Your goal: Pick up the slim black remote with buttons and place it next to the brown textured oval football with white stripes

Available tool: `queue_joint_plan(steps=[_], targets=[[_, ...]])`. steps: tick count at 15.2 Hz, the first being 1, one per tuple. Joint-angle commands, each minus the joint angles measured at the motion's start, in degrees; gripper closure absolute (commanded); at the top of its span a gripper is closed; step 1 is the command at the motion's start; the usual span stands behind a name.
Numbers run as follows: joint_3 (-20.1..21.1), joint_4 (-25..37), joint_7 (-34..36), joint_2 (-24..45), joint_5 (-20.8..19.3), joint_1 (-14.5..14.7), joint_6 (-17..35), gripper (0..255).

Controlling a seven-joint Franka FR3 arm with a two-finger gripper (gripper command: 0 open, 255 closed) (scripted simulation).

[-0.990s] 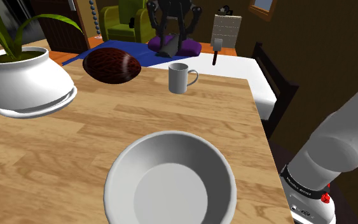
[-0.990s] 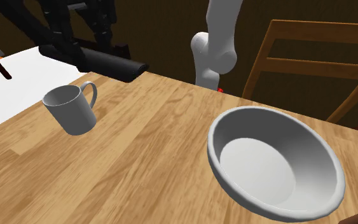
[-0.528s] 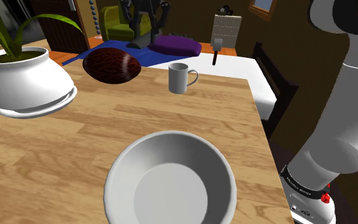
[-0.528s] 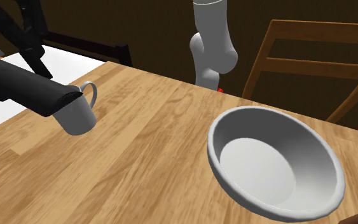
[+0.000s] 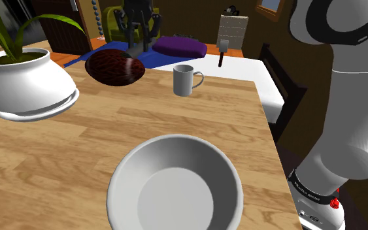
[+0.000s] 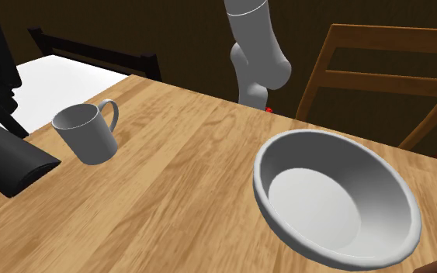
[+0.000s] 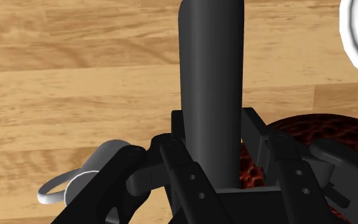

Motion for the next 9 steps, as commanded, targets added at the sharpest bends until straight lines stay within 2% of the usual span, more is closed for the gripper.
queue_joint_plan(steps=[1, 9], targets=[[-0.01, -2.92, -0.44, -0.86, 0.41, -0.55, 2.11, 255], [-0.16, -13.91, -2.36, -4.17, 1.99, -2.5, 9.8, 255]])
